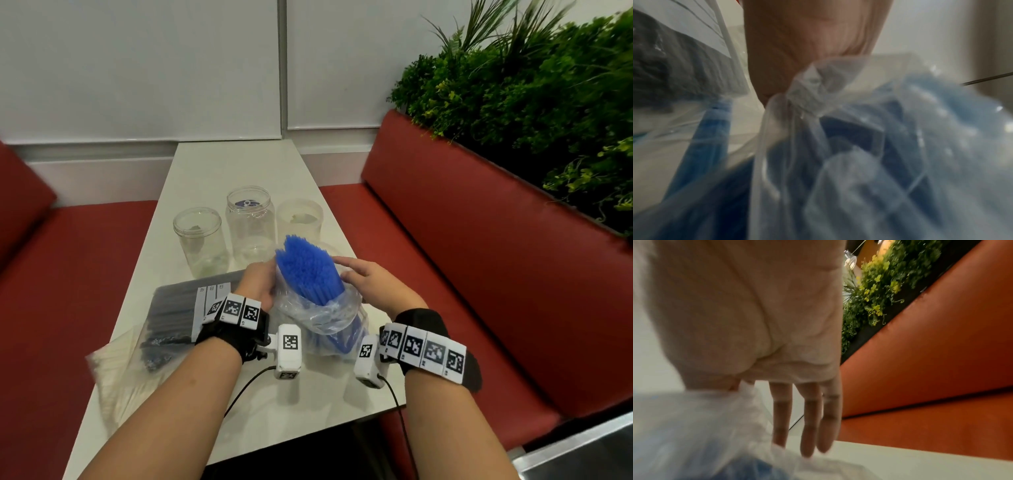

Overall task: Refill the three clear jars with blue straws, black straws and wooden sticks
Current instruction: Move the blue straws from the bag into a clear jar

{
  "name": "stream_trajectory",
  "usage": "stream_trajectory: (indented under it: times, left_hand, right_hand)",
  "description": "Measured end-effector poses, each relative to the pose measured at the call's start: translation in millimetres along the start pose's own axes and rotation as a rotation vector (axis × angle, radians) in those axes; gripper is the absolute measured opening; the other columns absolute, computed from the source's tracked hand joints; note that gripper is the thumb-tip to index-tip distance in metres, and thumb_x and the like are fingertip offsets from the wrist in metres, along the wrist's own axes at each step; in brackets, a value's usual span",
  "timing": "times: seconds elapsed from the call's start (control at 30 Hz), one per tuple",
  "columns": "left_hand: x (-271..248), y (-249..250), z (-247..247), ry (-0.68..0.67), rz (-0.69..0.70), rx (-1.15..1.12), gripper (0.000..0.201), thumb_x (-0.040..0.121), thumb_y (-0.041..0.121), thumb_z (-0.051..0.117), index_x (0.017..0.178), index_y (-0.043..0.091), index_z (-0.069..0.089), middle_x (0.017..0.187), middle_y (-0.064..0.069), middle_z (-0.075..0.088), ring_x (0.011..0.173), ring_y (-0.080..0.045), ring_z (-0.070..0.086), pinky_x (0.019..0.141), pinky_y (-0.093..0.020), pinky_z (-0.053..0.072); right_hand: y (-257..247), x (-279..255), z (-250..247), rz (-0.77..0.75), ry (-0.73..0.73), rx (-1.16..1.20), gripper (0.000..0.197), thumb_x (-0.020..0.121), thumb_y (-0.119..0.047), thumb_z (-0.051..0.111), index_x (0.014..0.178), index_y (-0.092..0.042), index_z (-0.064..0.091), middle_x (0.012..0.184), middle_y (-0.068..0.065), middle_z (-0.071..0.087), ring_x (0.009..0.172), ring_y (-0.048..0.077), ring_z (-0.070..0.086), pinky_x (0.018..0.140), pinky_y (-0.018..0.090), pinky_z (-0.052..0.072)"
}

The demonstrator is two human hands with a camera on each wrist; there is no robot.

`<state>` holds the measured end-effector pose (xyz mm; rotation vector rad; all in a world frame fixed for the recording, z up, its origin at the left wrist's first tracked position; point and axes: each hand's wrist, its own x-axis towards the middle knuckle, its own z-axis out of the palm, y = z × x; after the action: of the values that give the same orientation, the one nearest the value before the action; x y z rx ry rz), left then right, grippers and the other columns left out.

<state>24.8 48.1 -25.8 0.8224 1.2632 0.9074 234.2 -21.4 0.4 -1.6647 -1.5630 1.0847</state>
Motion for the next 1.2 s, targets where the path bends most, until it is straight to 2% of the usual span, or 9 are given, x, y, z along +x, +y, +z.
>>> stream_trajectory:
  times: [0.1, 0.2, 0.27, 0.4, 0.67, 0.83, 0.97, 1.1, 1.2]
  left_hand:
    - [-5.3, -6.9, 1.4, -0.020, 0.012, -0.036, 0.026, 0.102, 0.012, 0.052, 0.121, -0.003, 0.059, 0.122, -0.025, 0.066, 0.100, -0.036, 0.068, 0.075, -0.038, 0.057]
    - [-12.7, -11.4, 3.2, 0.012, 0.180, -0.061, 0.035, 0.101, 0.007, 0.052, 0.131, 0.022, 0.045, 0.114, -0.017, 0.062, 0.097, -0.028, 0.066, 0.068, -0.037, 0.058]
    - [-14.4, -14.5, 5.6, -0.013, 0.310, 0.053, 0.022, 0.104, 0.007, 0.044, 0.119, 0.020, 0.054, 0.111, -0.022, 0.065, 0.094, -0.018, 0.069, 0.066, -0.026, 0.055]
    - [-16.1, -25.9, -4.7, -0.065, 0.360, 0.362, 0.030, 0.105, 0.007, 0.040, 0.124, 0.022, 0.058, 0.115, 0.005, 0.068, 0.114, -0.017, 0.063, 0.077, -0.018, 0.053]
    - [-31.5, -26.6, -30.9, -0.700, 0.147, 0.113, 0.081, 0.085, 0.009, 0.064, 0.153, 0.035, 0.028, 0.152, 0.005, 0.047, 0.139, -0.023, 0.047, 0.115, -0.045, 0.038]
    - [-35.4, -20.4, -26.2, -0.539, 0.237, 0.485, 0.123, 0.051, 0.042, 0.100, 0.148, 0.038, 0.025, 0.138, 0.026, 0.047, 0.127, 0.006, 0.046, 0.113, -0.025, 0.035]
    - [-34.3, -15.7, -26.5, -0.460, 0.288, 0.433, 0.117, 0.053, 0.034, 0.101, 0.149, 0.029, 0.035, 0.137, 0.011, 0.059, 0.126, -0.007, 0.057, 0.111, -0.038, 0.045]
    - [-34.4, -16.8, -30.7, -0.366, 0.271, 0.369, 0.092, 0.061, 0.022, 0.096, 0.141, 0.021, 0.049, 0.131, 0.001, 0.065, 0.121, -0.019, 0.062, 0.106, -0.048, 0.050]
    - [-33.7, -16.0, -31.3, -0.288, 0.294, 0.328, 0.090, 0.064, 0.025, 0.094, 0.141, 0.022, 0.047, 0.131, 0.002, 0.064, 0.120, -0.022, 0.062, 0.100, -0.044, 0.053]
  right_hand:
    - [12.1, -7.3, -5.3, 0.115, -0.106, 0.170, 0.058, 0.079, -0.050, 0.067, 0.134, -0.057, 0.053, 0.132, -0.013, 0.064, 0.116, 0.008, 0.063, 0.098, 0.036, 0.056]
    - [24.9, -9.5, -4.3, 0.133, -0.184, 0.214, 0.073, 0.070, -0.040, 0.071, 0.136, -0.061, 0.047, 0.141, -0.007, 0.057, 0.121, 0.011, 0.063, 0.104, 0.037, 0.053]
    - [26.6, -9.7, -0.8, 0.090, -0.158, 0.130, 0.070, 0.077, -0.029, 0.061, 0.130, -0.070, 0.044, 0.139, -0.010, 0.057, 0.116, 0.008, 0.065, 0.102, 0.037, 0.053]
    - [31.8, -4.8, 9.9, 0.022, 0.011, -0.002, 0.080, 0.084, 0.001, 0.045, 0.136, -0.061, 0.050, 0.136, -0.018, 0.052, 0.060, 0.004, 0.060, 0.058, 0.017, 0.048]
    - [44.0, 1.3, 27.0, 0.030, 0.290, 0.058, 0.061, 0.092, 0.012, 0.045, 0.121, -0.034, 0.072, 0.142, 0.008, 0.060, 0.089, -0.003, 0.056, 0.060, -0.006, 0.037]
    - [32.0, 0.1, 32.3, -0.052, 0.342, 0.136, 0.066, 0.089, 0.008, 0.046, 0.092, -0.051, 0.074, 0.116, 0.001, 0.072, 0.069, -0.005, 0.063, 0.061, 0.006, 0.048]
    - [26.8, 0.4, 31.6, -0.120, 0.416, 0.206, 0.055, 0.094, 0.003, 0.049, 0.096, -0.045, 0.077, 0.086, -0.001, 0.073, 0.058, 0.006, 0.054, 0.053, 0.013, 0.046]
    - [26.1, -2.1, 38.3, -0.108, 0.290, 0.251, 0.031, 0.107, -0.022, 0.046, 0.122, -0.029, 0.071, 0.123, -0.002, 0.072, 0.111, 0.010, 0.066, 0.097, 0.026, 0.054]
    - [20.7, -8.6, 32.9, -0.206, 0.205, 0.301, 0.052, 0.099, -0.064, 0.045, 0.137, -0.033, 0.060, 0.139, -0.018, 0.060, 0.131, -0.005, 0.050, 0.115, 0.029, 0.037]
